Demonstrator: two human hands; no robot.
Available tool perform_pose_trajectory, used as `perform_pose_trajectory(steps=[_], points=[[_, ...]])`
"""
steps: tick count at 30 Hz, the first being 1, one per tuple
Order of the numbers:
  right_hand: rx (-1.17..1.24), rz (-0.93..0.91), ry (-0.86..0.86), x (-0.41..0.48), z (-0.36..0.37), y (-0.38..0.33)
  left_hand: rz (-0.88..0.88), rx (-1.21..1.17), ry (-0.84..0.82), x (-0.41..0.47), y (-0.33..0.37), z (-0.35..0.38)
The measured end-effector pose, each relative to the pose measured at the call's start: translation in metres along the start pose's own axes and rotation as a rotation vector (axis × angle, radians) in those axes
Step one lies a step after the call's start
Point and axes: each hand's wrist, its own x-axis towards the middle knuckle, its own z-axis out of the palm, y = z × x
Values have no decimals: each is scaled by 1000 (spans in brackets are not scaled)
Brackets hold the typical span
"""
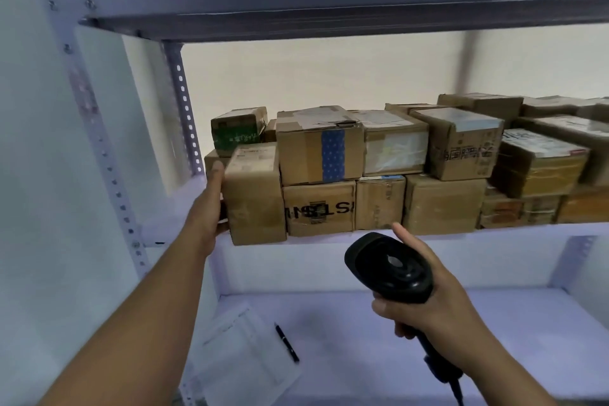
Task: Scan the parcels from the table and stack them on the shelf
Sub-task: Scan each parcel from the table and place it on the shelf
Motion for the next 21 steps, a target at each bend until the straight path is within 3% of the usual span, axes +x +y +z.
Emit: perform_pose_trajectory(steps=[5,15,21], points=[[-29,6,23,-2,0,3,118,95,26,0,-11,8],[-16,-7,-7,-18,-13,10,143,158,90,-15,-9,10],[-2,-34,22,-32,-34,9,170,124,371,-53,-18,26]])
